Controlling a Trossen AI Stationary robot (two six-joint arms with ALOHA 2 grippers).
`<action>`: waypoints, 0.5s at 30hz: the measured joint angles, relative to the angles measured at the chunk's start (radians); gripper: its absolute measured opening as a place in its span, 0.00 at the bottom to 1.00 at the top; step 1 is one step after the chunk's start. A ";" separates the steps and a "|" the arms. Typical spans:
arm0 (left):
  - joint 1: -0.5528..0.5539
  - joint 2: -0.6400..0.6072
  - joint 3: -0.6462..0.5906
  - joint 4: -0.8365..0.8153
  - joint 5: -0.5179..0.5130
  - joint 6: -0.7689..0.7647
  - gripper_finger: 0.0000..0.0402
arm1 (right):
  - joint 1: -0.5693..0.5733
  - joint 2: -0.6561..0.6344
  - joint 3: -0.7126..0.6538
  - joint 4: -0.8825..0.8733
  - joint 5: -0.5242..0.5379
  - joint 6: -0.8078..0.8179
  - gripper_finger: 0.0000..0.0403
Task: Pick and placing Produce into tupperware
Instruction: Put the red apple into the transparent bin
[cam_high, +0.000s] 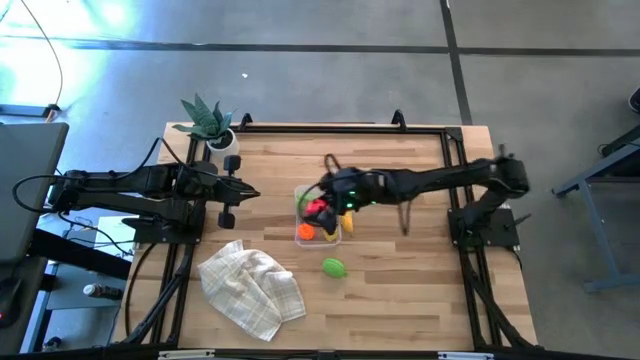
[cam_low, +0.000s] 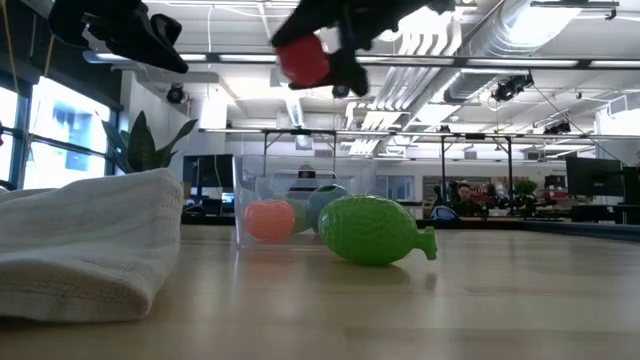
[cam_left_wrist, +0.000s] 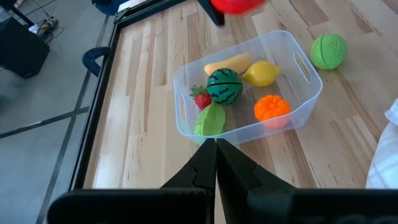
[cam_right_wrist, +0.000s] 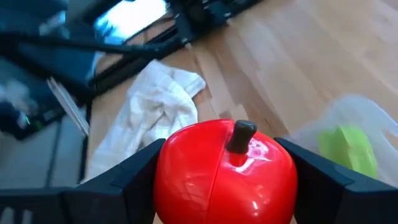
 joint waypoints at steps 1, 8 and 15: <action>0.000 0.000 0.000 0.000 0.000 0.000 0.01 | 0.000 0.035 0.042 -0.021 -0.010 -0.044 0.65; 0.000 0.000 0.000 0.000 0.000 0.000 0.01 | 0.005 0.237 0.302 -0.392 0.012 -0.234 0.65; 0.000 0.000 0.000 0.000 0.000 0.000 0.01 | 0.022 0.322 0.296 -0.461 0.011 -0.259 0.65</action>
